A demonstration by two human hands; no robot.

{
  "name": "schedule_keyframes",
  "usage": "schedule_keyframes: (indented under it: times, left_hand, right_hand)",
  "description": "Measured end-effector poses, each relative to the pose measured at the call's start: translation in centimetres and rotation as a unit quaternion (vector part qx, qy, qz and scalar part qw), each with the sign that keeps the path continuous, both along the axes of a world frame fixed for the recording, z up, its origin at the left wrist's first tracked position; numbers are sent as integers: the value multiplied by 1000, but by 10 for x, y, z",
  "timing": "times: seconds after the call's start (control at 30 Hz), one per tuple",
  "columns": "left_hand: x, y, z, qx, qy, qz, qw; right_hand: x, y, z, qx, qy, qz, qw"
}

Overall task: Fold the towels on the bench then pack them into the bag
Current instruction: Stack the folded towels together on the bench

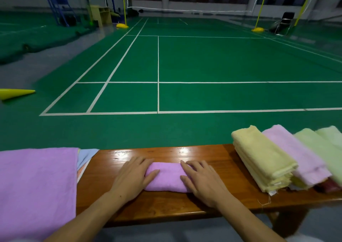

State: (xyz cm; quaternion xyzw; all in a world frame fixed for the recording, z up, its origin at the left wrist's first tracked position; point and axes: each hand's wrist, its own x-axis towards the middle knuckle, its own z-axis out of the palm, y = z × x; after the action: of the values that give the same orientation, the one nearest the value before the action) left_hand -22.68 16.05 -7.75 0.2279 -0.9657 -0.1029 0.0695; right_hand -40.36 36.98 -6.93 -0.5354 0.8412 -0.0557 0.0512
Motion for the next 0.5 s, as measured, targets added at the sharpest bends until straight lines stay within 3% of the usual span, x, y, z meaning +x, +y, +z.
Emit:
schedule_keyframes:
  times: [0.13,0.3,0.5]
  left_hand:
    - [2,-4,-1,111,49,56,991]
    - [-10,3,3,316,75,80,942]
    - [-17,5,17,343,100,28,934]
  right_hand:
    - [-7,3,-1,10,-35,-12,999]
    - [-11,0,2,10,-78,-22,997]
    - [-20,0,7,-50,-140,2,989]
